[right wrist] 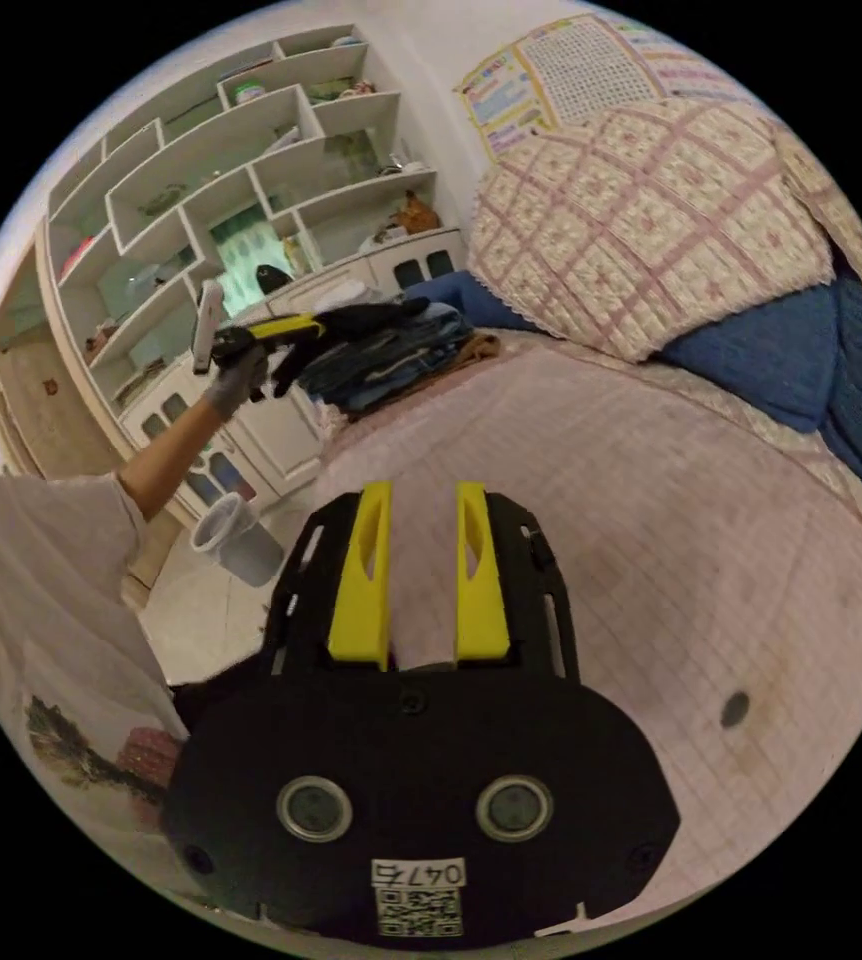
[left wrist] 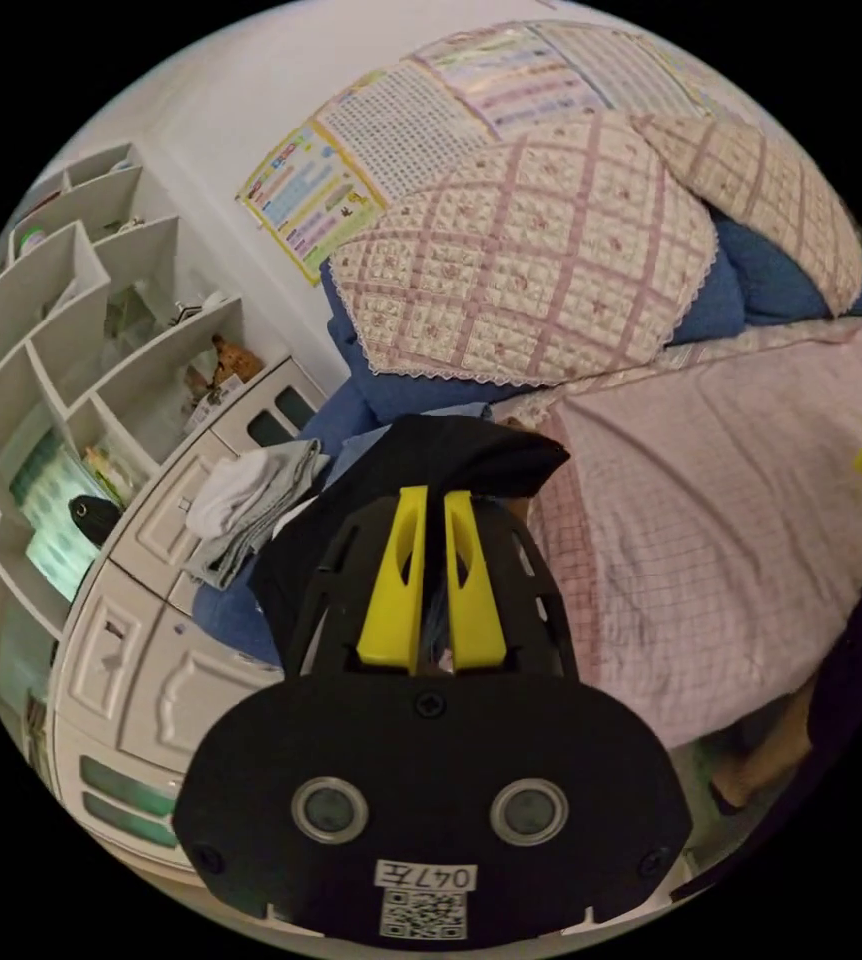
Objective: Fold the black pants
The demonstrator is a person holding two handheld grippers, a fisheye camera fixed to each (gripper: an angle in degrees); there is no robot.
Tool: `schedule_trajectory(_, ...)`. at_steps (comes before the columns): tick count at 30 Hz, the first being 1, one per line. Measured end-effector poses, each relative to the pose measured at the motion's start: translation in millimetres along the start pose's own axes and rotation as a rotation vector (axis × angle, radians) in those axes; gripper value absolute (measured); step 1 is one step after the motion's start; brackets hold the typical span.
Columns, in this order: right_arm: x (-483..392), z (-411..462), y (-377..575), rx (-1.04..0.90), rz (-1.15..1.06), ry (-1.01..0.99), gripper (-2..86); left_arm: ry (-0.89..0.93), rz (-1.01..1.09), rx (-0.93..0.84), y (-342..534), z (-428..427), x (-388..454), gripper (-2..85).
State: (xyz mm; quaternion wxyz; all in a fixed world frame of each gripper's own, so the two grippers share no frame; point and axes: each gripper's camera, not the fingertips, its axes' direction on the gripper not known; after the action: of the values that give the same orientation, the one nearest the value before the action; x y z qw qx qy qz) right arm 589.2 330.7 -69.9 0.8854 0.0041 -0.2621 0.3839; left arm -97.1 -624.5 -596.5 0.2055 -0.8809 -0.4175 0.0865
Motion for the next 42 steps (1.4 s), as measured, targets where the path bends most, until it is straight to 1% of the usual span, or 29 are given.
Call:
schedule_trajectory(2,-2,23,-32,0.078,0.030,-0.203,15.8,0.027,-0.027,0.029,23,-26,-3,0.6)
schedule_trajectory(3,-1,32,-41,0.091,0.053,-0.266,17.3,0.053,-0.043,0.049,38,-42,-3,0.5)
schedule_trajectory(5,5,74,-74,0.121,0.183,-0.507,21.7,0.095,-0.069,0.080,57,-67,-2,0.5)
schedule_trajectory(9,23,149,-106,0.097,0.400,-0.621,22.6,0.199,-0.164,0.156,99,-120,-3,0.4)
schedule_trajectory(10,29,170,-112,0.089,0.472,-0.660,19.5,0.226,-0.183,0.164,105,-126,-4,0.4)
schedule_trajectory(11,35,185,-114,0.102,0.536,-0.730,14.1,0.271,-0.211,0.179,118,-138,-5,0.4)
schedule_trajectory(12,37,191,-116,0.119,0.551,-0.792,9.8,0.295,-0.230,0.189,131,-152,-4,0.4)
schedule_trajectory(13,42,199,-118,0.117,0.597,-0.914,1.2,0.303,-0.236,0.193,138,-159,-3,0.4)
schedule_trajectory(14,43,199,-122,0.131,0.596,-0.985,0.3,0.309,-0.248,0.204,153,-173,-1,0.4)
schedule_trajectory(15,40,196,-125,0.112,0.575,-0.993,-0.1,0.307,-0.272,0.213,168,-187,0,0.4)
schedule_trajectory(16,28,183,-136,0.055,0.475,-0.895,-0.4,0.309,-0.288,0.219,174,-193,0,0.4)
schedule_trajectory(17,11,164,-149,0.004,0.324,-0.734,-0.6,0.319,-0.325,0.243,186,-206,0,0.4)
schedule_trajectory(18,1,153,-156,-0.016,0.245,-0.656,-0.6,0.335,-0.355,0.273,192,-219,1,0.4)
schedule_trajectory(20,-35,108,-175,-0.014,-0.017,-0.440,-0.7,0.366,-0.371,0.338,191,-239,8,0.5)
schedule_trajectory(25,-51,18,-185,0.071,-0.234,-0.336,-0.5,0.395,-0.251,0.503,142,-295,60,0.8)
schedule_trajectory(28,-26,-38,-158,0.062,-0.295,-0.200,-0.3,0.516,-0.164,0.521,99,-302,117,1.5)
schedule_trajectory(30,1,-68,-129,0.006,-0.260,-0.106,0.0,0.759,-0.085,0.425,55,-281,188,2.6)
schedule_trajectory(31,22,-86,-105,-0.047,-0.212,-0.043,0.1,0.824,-0.060,0.387,43,-274,211,3.0)
schedule_trajectory(32,43,-103,-77,-0.105,-0.148,0.027,0.4,0.942,-0.016,0.300,23,-258,264,4.7)
schedule_trajectory(33,54,-110,-63,-0.139,-0.110,0.069,0.5,1.030,0.041,0.205,8,-248,317,6.3)
schedule_trajectory(34,73,-124,-33,-0.205,-0.025,0.178,1.3,1.059,0.076,0.175,4,-248,341,6.9)
schedule_trajectory(35,90,-135,-3,-0.266,0.054,0.282,3.2,1.078,0.108,0.172,3,-255,376,7.7)
schedule_trajectory(36,97,-140,12,-0.294,0.090,0.318,4.6,1.068,0.102,0.212,8,-267,393,8.1)
schedule_trajectory(37,107,-151,38,-0.327,0.171,0.373,7.2,1.057,0.091,0.229,11,-272,397,8.1)
schedule_trajectory(38,110,-170,57,-0.298,0.246,0.408,9.7,1.033,0.064,0.247,16,-277,397,8.3)
schedule_trajectory(39,109,-182,64,-0.263,0.288,0.425,9.6,0.998,0.022,0.250,21,-275,389,8.3)
schedule_trajectory(40,101,-209,77,-0.144,0.355,0.464,9.2,0.976,-0.007,0.246,24,-272,383,8.3)
schedule_trajectory(41,83,-234,87,0.000,0.354,0.501,8.2,0.937,-0.078,0.227,31,-262,368,7.7)
schedule_trajectory(42,71,-245,90,0.063,0.337,0.519,7.7,0.912,-0.165,0.188,37,-248,352,7.1)
